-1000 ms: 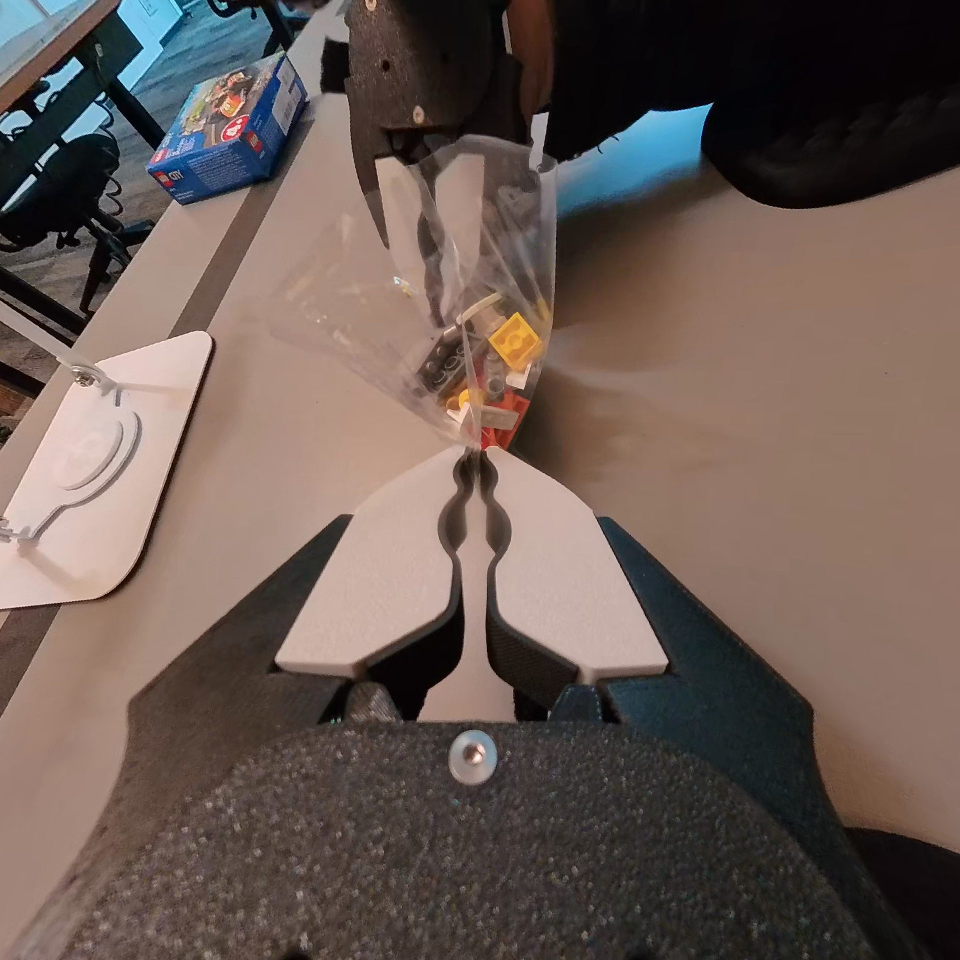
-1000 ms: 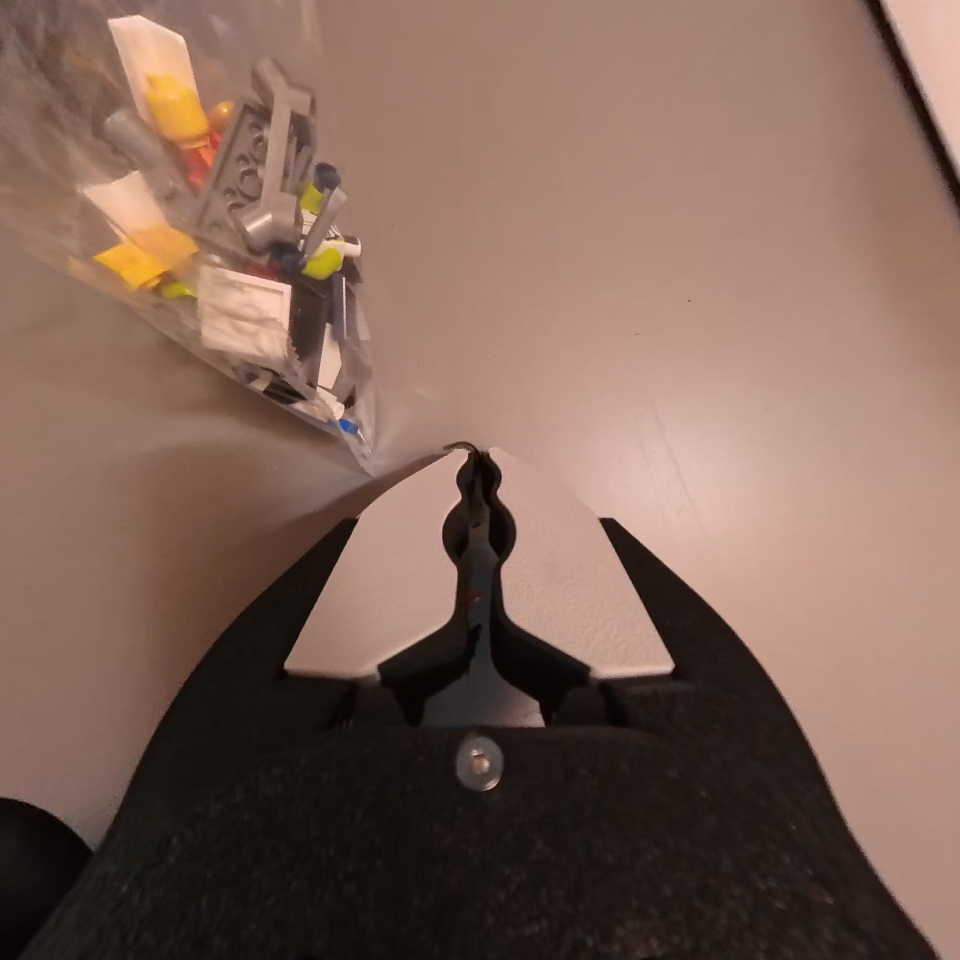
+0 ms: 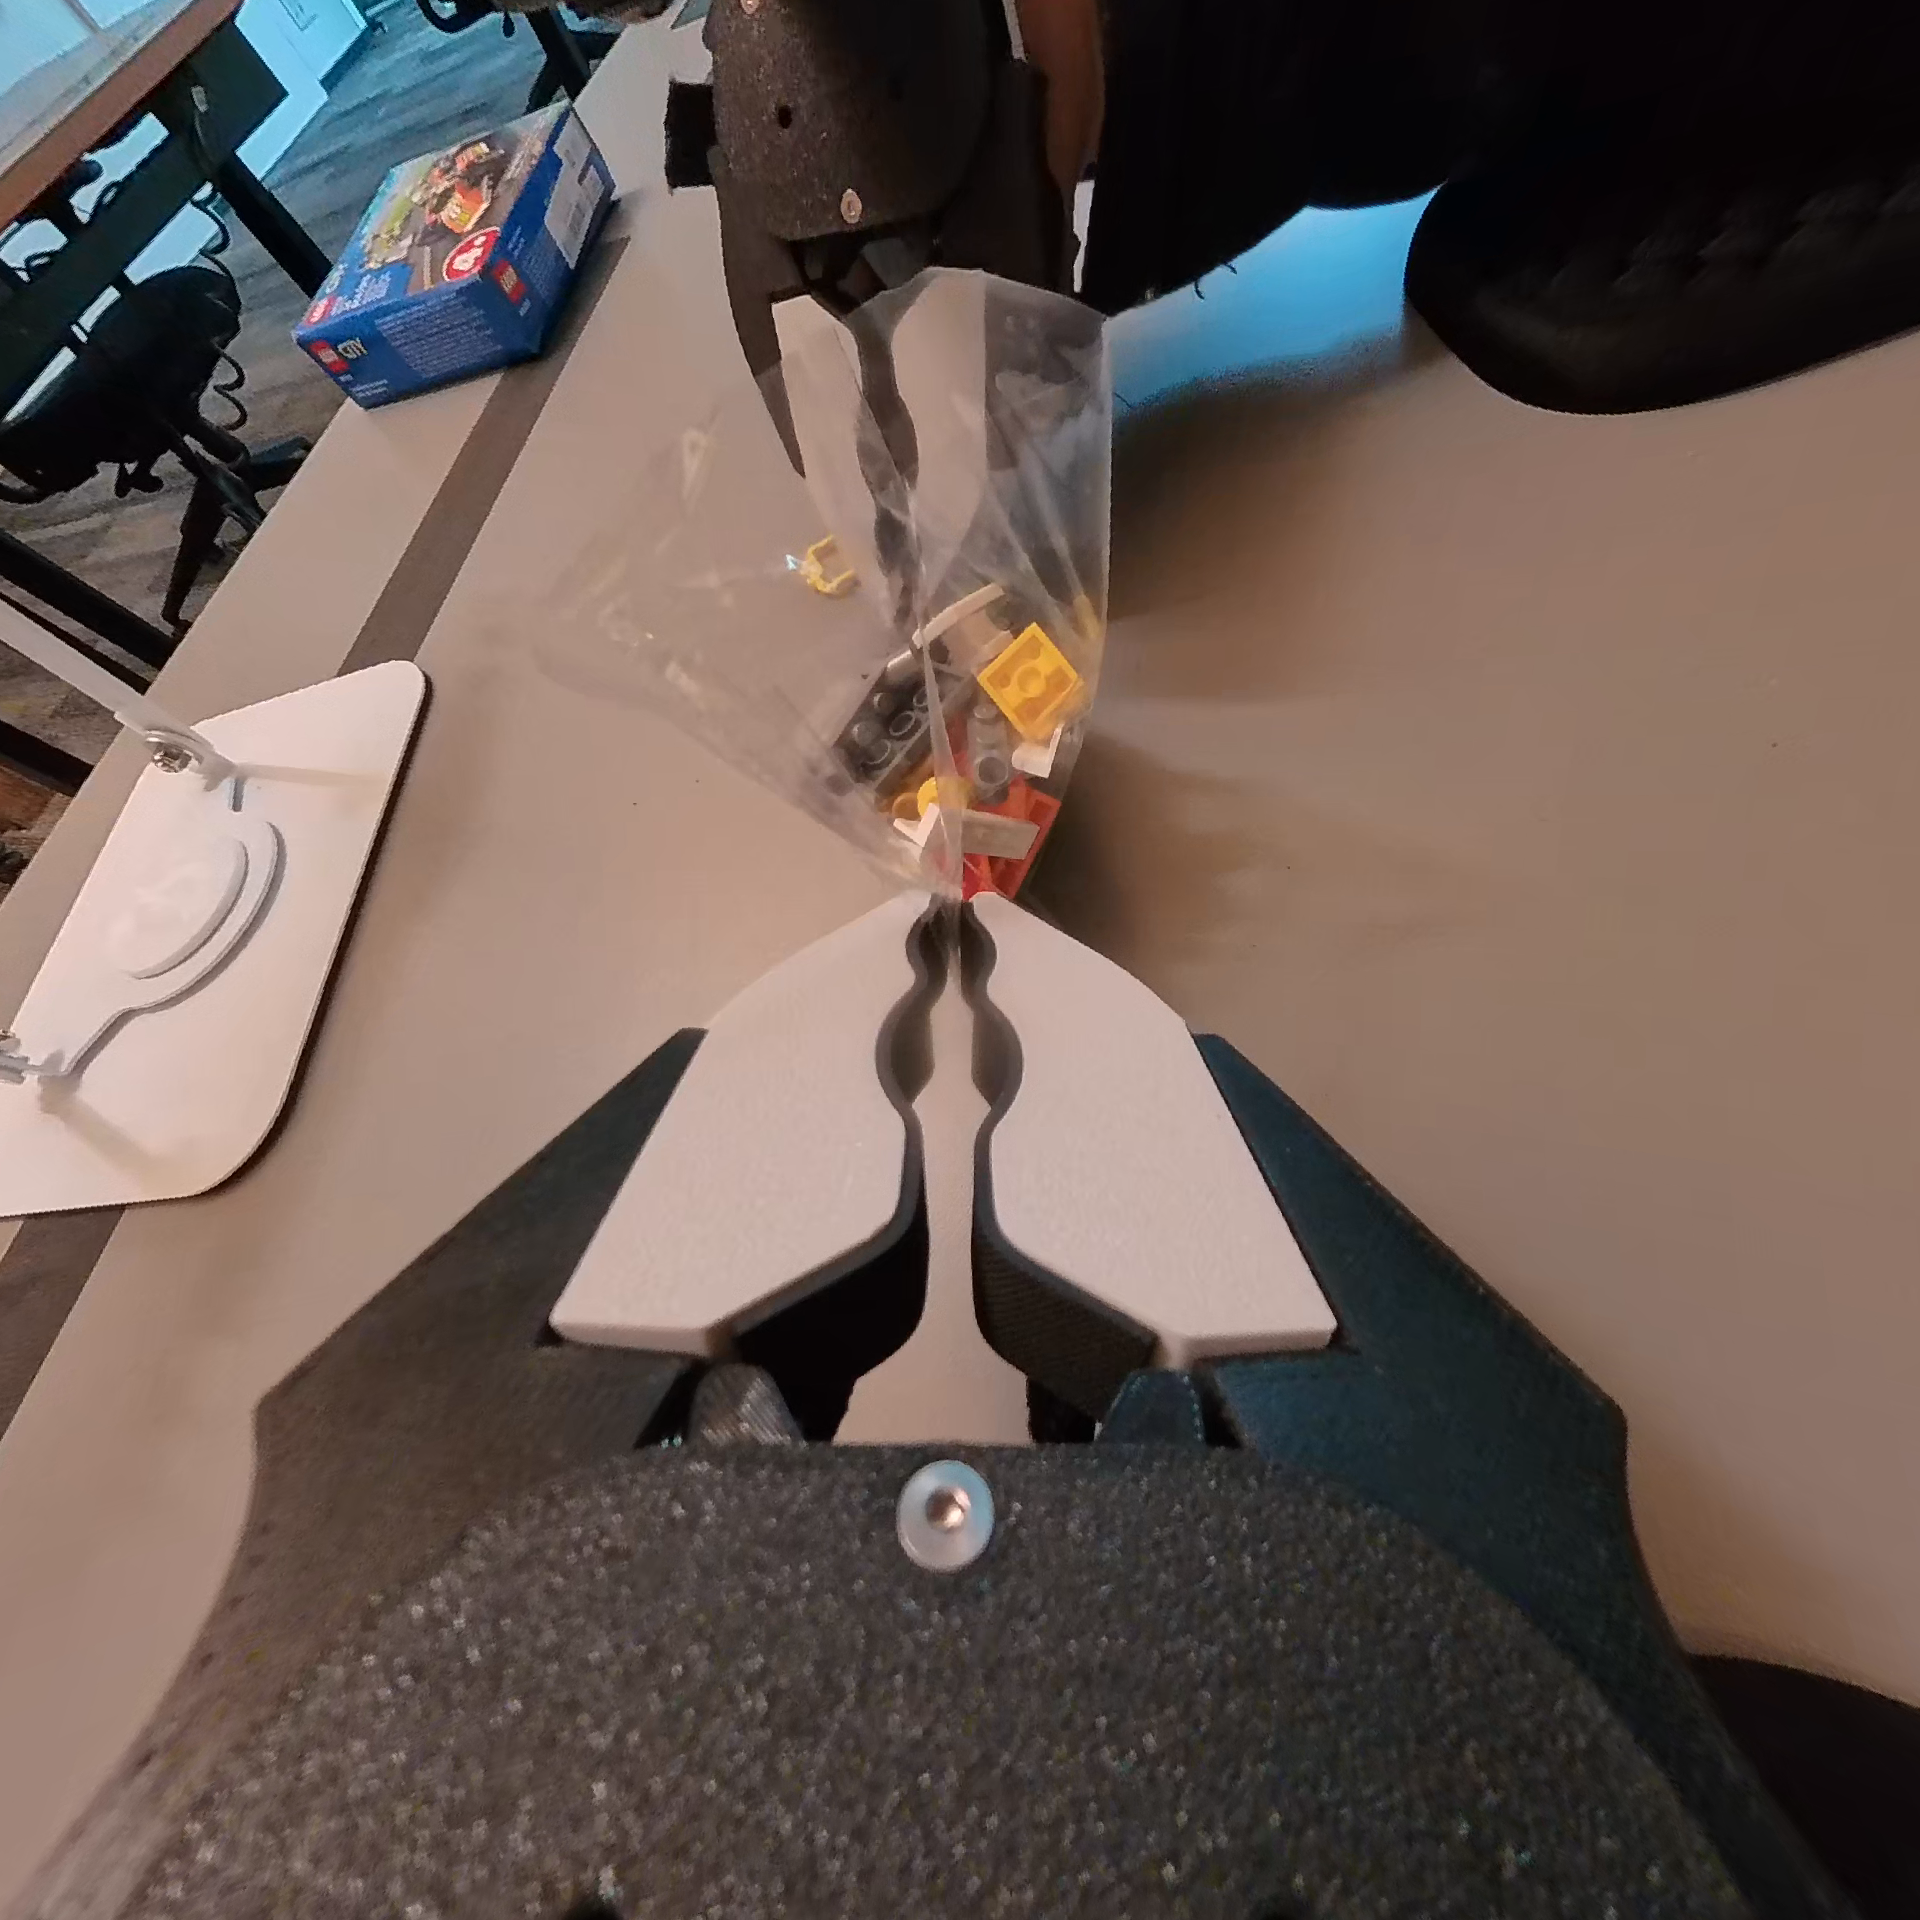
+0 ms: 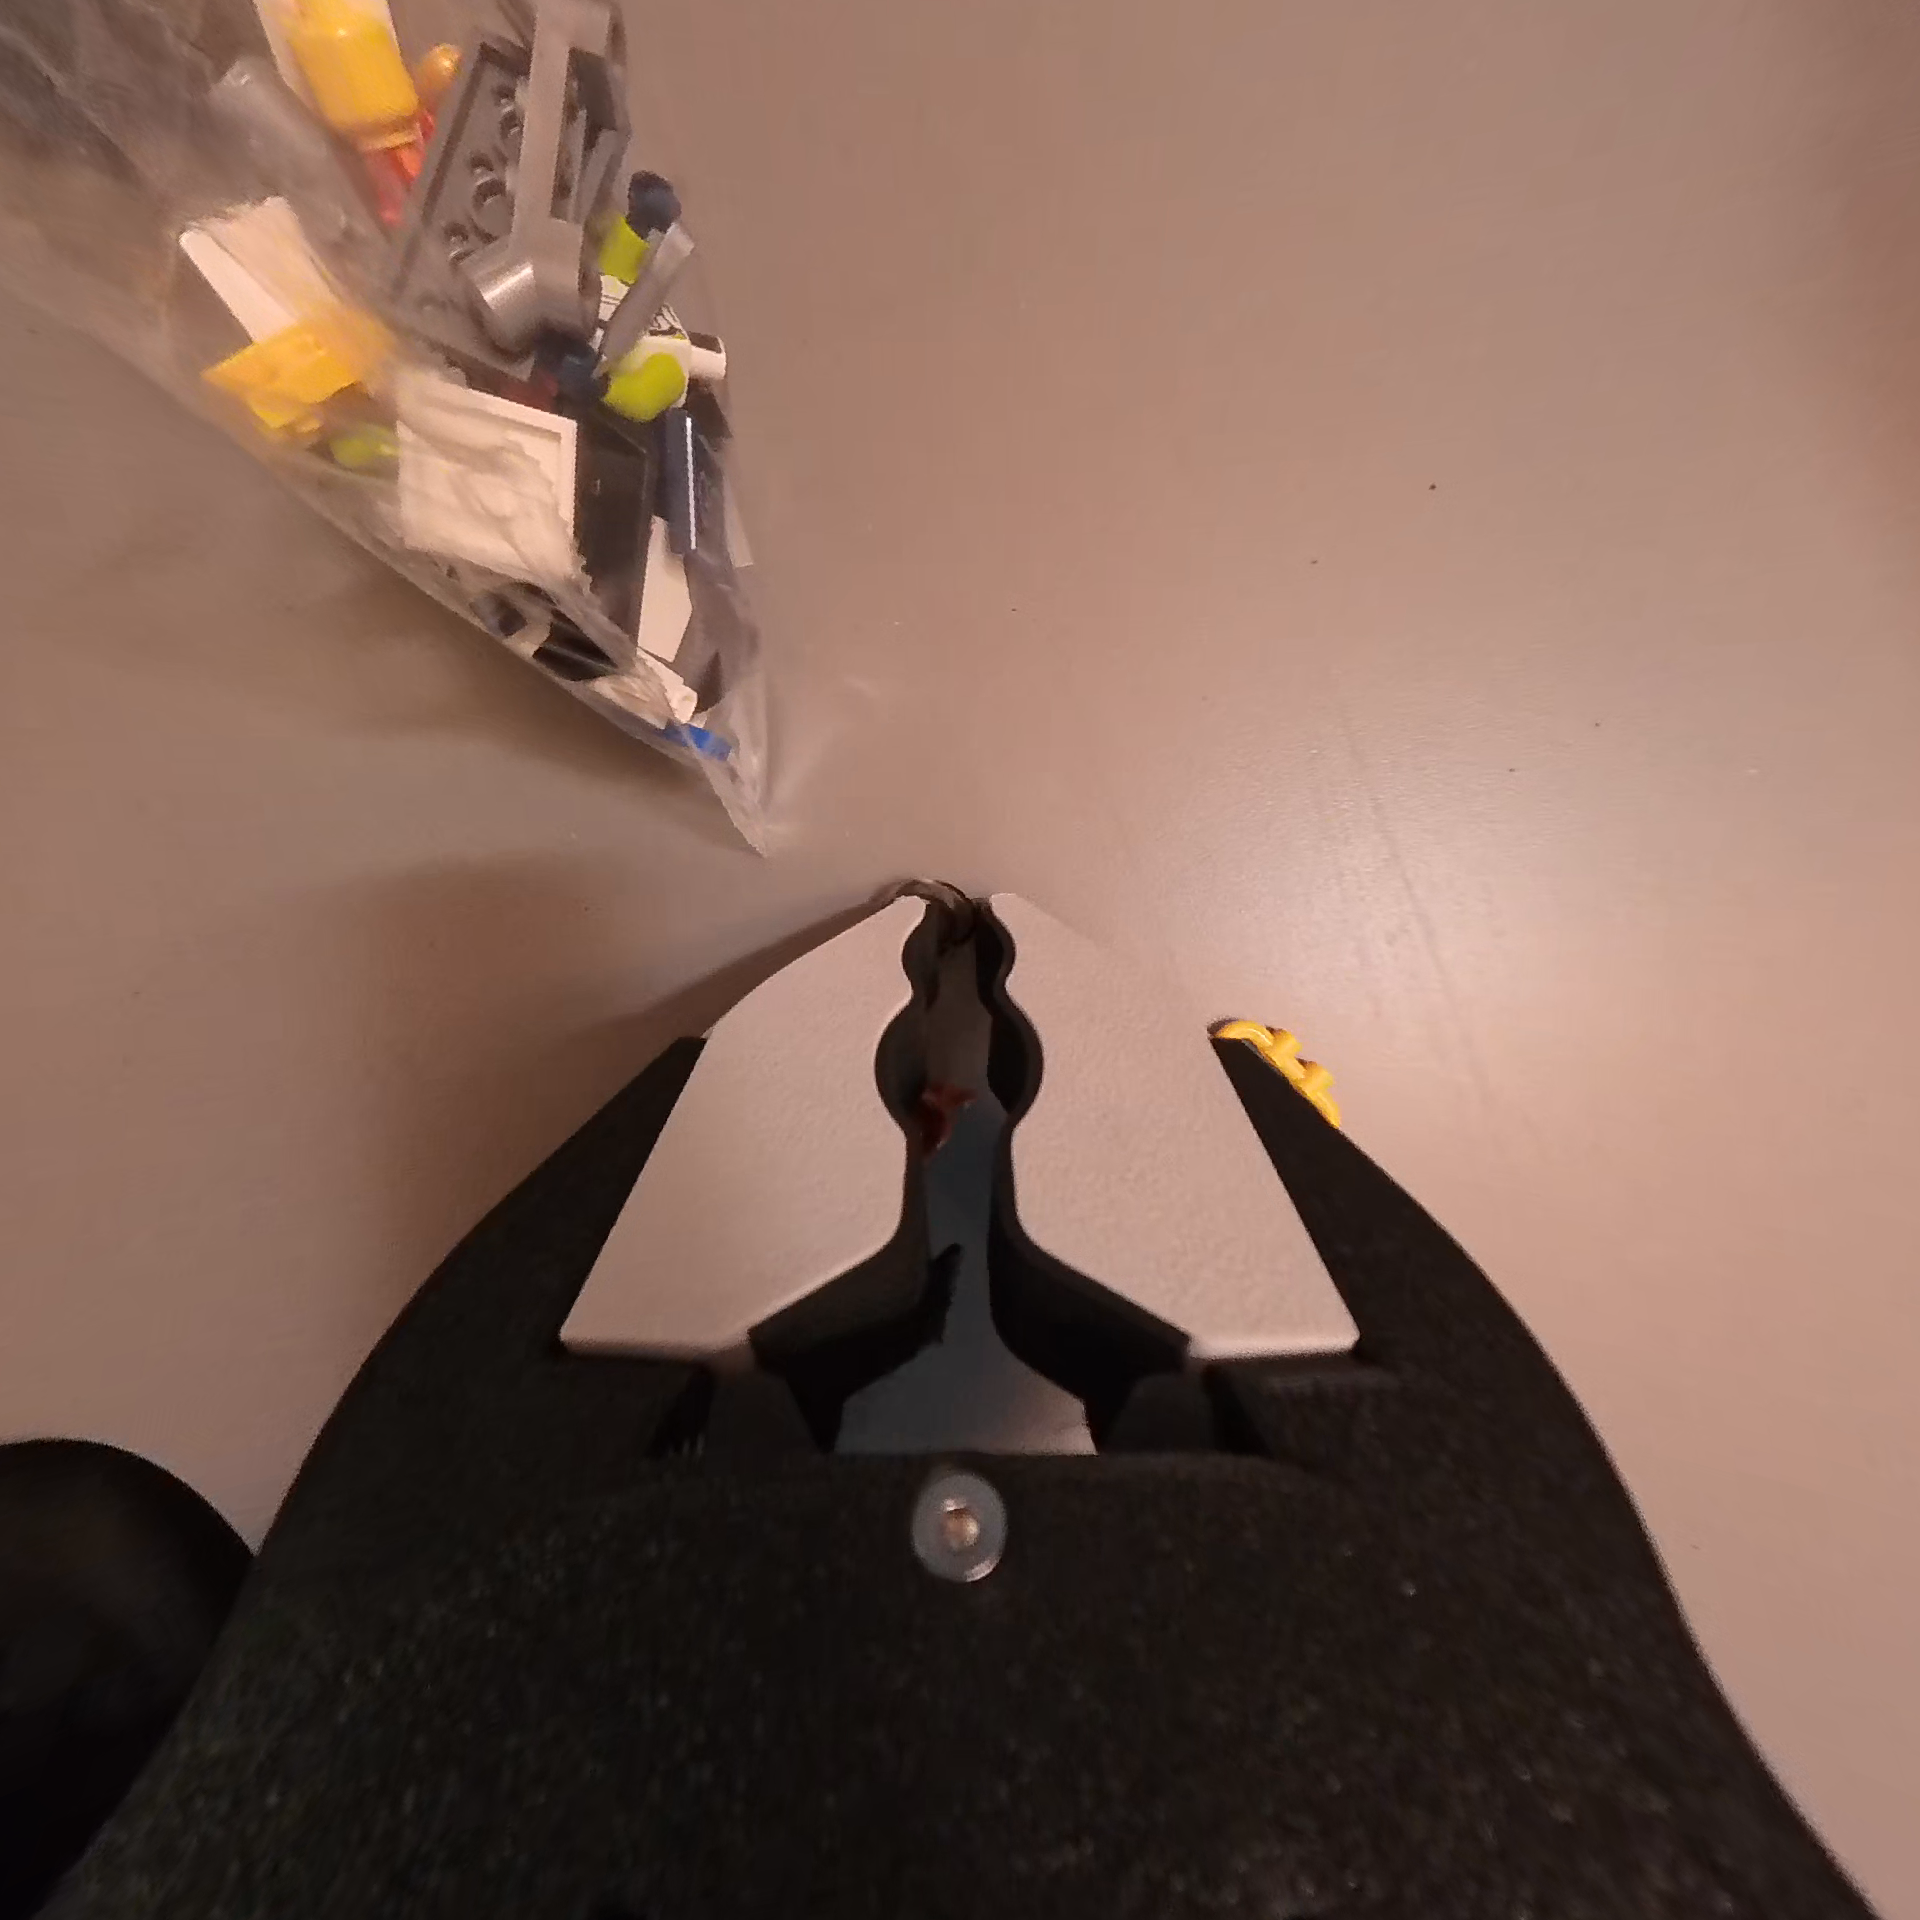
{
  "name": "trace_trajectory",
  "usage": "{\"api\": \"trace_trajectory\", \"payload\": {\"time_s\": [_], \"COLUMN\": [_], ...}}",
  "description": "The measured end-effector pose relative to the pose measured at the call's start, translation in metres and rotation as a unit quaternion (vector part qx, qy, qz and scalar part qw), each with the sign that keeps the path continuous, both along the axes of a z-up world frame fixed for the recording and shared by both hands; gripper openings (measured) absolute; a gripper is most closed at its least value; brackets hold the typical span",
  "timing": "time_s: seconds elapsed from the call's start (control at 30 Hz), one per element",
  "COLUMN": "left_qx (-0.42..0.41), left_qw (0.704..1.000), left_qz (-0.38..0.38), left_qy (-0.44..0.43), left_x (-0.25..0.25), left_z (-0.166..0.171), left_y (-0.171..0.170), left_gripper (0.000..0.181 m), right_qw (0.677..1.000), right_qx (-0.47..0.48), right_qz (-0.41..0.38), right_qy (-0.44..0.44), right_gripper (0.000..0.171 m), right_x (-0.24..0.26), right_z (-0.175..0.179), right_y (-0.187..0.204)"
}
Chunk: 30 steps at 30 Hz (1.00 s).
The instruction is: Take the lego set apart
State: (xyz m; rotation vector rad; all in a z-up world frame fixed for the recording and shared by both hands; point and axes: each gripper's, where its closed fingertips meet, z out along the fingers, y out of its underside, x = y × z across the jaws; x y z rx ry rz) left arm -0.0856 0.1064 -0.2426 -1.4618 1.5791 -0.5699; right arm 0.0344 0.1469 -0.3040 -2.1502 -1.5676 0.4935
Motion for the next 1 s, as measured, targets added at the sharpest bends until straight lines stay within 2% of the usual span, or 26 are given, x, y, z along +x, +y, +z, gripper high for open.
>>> {"api": "trace_trajectory", "payload": {"time_s": [0.1, 0.17, 0.4, 0.47, 0.53, 0.67, 0.83, 1.0], "left_qx": [-0.001, 0.0, 0.0, 0.001, 0.002, 0.001, 0.002, 0.002], "left_qw": [1.0, 1.0, 1.0, 1.0, 1.0, 1.0, 1.0, 1.0], "left_qz": [0.001, 0.001, -0.001, -0.001, -0.002, -0.001, 0.001, 0.003], "left_qy": [0.0, 0.0, 0.0, 0.001, 0.001, 0.001, 0.001, 0.001], "left_x": [0.0, 0.0, 0.001, 0.001, 0.001, 0.001, 0.0, 0.0], "left_z": [0.0, 0.0, 0.0, 0.0, 0.0, 0.0, 0.0, 0.0], "left_y": [0.0, 0.0, -0.001, -0.001, -0.001, -0.001, 0.0, 0.0], "left_gripper": [0.001, 0.001, 0.001, 0.001, 0.001, 0.001, 0.001, 0.001], "right_qw": [1.0, 0.999, 0.967, 0.958, 0.958, 0.957, 0.945, 0.952], "right_qx": [0.007, 0.021, 0.117, 0.13, 0.138, 0.13, 0.133, 0.155], "right_qz": [0.0, -0.002, 0.025, 0.039, 0.046, 0.046, 0.047, 0.026], "right_qy": [0.016, 0.05, 0.227, 0.253, 0.246, 0.254, 0.297, 0.262], "right_gripper": [0.003, 0.003, 0.003, 0.003, 0.003, 0.022, 0.023, 0.021], "right_x": [0.0, -0.004, -0.046, -0.063, -0.076, -0.083, -0.073, -0.054], "right_z": [0.005, 0.023, 0.126, 0.143, 0.142, 0.139, 0.16, 0.158], "right_y": [0.002, 0.004, -0.008, -0.017, -0.022, -0.023, -0.026, -0.019]}}
